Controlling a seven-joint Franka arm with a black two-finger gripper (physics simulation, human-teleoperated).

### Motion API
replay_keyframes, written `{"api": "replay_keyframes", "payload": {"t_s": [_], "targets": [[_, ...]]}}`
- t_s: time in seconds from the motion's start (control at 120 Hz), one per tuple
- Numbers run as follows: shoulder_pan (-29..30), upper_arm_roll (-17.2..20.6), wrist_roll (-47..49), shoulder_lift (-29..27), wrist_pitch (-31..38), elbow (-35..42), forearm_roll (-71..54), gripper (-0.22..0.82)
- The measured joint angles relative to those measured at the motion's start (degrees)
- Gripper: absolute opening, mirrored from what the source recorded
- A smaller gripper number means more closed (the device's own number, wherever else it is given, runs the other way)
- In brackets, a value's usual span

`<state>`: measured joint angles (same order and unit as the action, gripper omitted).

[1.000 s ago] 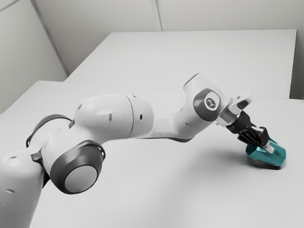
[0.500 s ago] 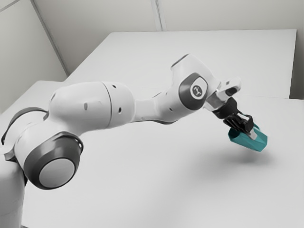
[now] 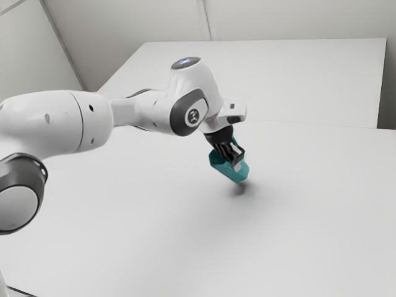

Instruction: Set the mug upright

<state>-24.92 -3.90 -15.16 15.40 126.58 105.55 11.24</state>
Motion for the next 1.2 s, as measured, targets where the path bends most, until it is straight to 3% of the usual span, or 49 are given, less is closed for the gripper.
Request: {"api": "replay_keyframes", "payload": {"t_s": [0.483, 1.2], "targets": [[7.4, -2.3, 4.2, -2.5, -7.6, 5.3, -17.9, -0.18], [9.3, -2.7, 5.8, 0.0, -9.2, 5.8, -20.1, -0.18]]}}
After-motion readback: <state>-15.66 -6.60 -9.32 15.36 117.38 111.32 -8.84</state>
